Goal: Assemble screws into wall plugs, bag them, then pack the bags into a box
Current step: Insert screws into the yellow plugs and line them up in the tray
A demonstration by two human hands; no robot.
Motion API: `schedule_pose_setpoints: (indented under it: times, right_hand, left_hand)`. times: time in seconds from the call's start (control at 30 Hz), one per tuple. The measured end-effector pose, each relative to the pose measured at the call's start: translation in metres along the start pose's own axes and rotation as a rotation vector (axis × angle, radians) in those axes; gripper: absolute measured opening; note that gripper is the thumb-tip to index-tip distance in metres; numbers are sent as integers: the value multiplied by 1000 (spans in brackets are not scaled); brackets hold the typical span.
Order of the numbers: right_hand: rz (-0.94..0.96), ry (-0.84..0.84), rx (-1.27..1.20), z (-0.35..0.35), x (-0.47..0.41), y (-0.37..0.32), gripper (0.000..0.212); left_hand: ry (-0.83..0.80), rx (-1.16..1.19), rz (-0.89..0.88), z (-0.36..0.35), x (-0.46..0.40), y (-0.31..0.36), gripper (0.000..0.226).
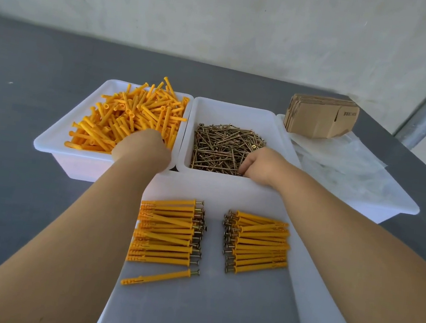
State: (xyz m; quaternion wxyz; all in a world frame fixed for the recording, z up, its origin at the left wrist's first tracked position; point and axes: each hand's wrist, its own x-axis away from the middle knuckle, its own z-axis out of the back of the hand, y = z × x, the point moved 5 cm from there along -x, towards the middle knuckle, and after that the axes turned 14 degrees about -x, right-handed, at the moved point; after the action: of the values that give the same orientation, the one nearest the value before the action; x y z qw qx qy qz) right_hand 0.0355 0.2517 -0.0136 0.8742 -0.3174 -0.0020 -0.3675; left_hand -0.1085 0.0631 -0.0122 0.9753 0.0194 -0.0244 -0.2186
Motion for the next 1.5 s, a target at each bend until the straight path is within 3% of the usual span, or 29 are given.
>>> schedule_pose_setpoints:
  times: [0.1,0.27,0.4,0.47,0.53,0.57,0.67,0.77,0.83,0.9,0.97,1.23,1.4,1.5]
  right_hand:
    - [56,158,-115,3,2,6,15]
    - [143,360,-203,5,8,13,27]
    - [294,647,-370,15,23,13,26]
    - [335,732,-508,24,30,12,23]
    - [291,711,-667,32,34,10,33]
    - [257,670,-757,36,35,9,40]
    - [193,510,-1022,40,46,2,45]
    - [171,378,-1253,29,60,-3,42]
    - [182,323,-1309,17,68,-4,42]
    - [227,307,-1276,10,73,-6,41]
    - [304,319,-1214,9,77,-7,41]
    - [605,633,-1136,42,94,0,45]
    - [733,570,-608,42,103,-10,45]
    - [751,539,-438,39,106,-16,39]
  left_hand:
    - [107,81,55,4,-2,-5,14]
    - [185,210,52,5,-3,-7,6]
    - [497,449,42,20,8,-13,9]
    - [603,591,14,29,13,-13,32]
    - [634,668,-59,36,18,-9,61]
    - [627,677,-103,38,21,-6,65]
    - [499,846,-231,39,27,5,41]
    - [206,1189,-351,34,33,17,34]
    - [-21,1278,-473,29,40,28,34]
    - [-170,1206,-567,23,46,39,33]
    - [-214,1045,-611,18,52,47,28]
    - [-136,836,-699,24,57,50,24]
    - [-76,849,-665,24,56,48,23]
    - [-48,854,-623,24,53,44,25]
